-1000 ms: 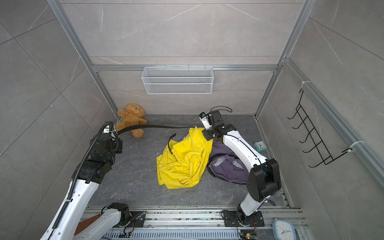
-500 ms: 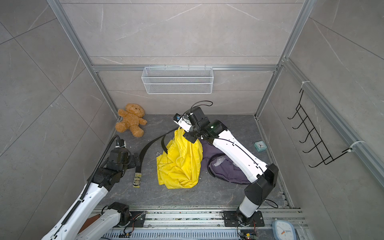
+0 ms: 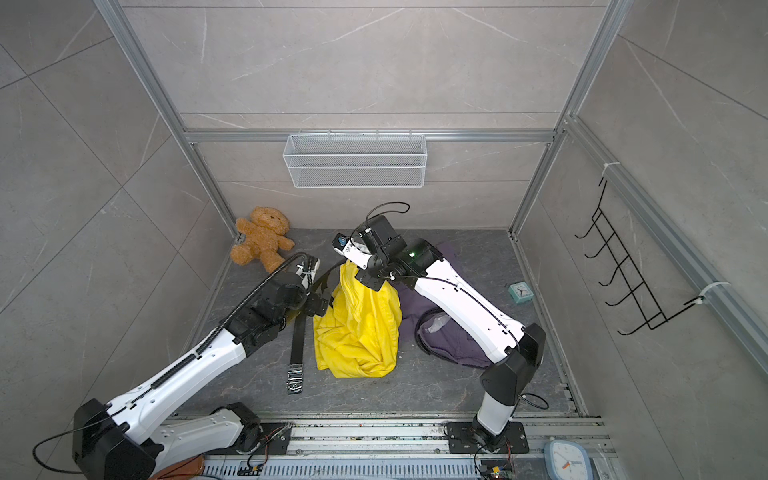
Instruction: Remove the belt from the trousers
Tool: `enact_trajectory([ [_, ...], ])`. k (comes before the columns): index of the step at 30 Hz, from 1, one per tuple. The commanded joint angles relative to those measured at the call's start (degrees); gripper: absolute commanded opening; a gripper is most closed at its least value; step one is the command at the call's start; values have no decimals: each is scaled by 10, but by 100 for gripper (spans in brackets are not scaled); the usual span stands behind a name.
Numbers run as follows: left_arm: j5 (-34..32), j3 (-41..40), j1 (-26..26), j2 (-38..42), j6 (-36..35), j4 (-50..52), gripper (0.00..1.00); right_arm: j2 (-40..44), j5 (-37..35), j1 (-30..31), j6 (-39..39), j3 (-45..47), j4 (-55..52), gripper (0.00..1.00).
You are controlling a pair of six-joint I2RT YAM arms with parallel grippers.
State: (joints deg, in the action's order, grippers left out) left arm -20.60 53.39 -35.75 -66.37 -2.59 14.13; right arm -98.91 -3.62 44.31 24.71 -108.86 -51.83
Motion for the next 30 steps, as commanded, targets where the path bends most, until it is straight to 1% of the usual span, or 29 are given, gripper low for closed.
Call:
enact_trajectory([
  [1, -11, 17, 2, -22, -65, -99, 96, 20, 11, 6, 4, -23, 10, 0],
  [5, 30, 34, 23, -64, -71, -143, 88, 28, 15, 8, 5, -16, 16, 0],
  [7, 40, 39, 31, -84, -72, -160, 83, 33, 14, 8, 7, -11, 20, 0],
  [8, 50, 43, 35, -93, -72, -165, 79, 36, 14, 9, 7, -8, 23, 0],
  [9, 54, 45, 37, -101, -73, -174, 74, 39, 14, 8, 7, -4, 26, 0],
  [13, 89, 49, 43, -127, -83, -204, 47, 42, 10, 8, 8, 9, 33, 0],
  [14, 98, 47, 44, -132, -86, -213, 36, 44, 7, 7, 6, 11, 35, 0],
  [16, 100, 46, 45, -138, -87, -221, 9, 44, -4, 7, 6, 20, 45, 0],
  [17, 94, 45, 45, -137, -88, -224, 0, 43, -15, 5, 7, 26, 48, 0],
  [20, 82, 35, 57, -118, -84, -223, 0, 31, -33, -13, 0, 26, 41, 0],
  [23, 64, 27, 102, -84, -63, -195, 0, 21, -53, -53, -23, 36, 44, 0],
  [24, 61, 26, 122, -71, -56, -183, 0, 19, -60, -68, -31, 39, 46, 0],
  [27, 58, 27, 210, -24, -27, -144, 0, 14, -63, -113, -58, 54, 55, 0],
  [30, 58, 41, 295, 13, -22, -121, 0, 1, -64, -144, -71, 65, 59, 0],
])
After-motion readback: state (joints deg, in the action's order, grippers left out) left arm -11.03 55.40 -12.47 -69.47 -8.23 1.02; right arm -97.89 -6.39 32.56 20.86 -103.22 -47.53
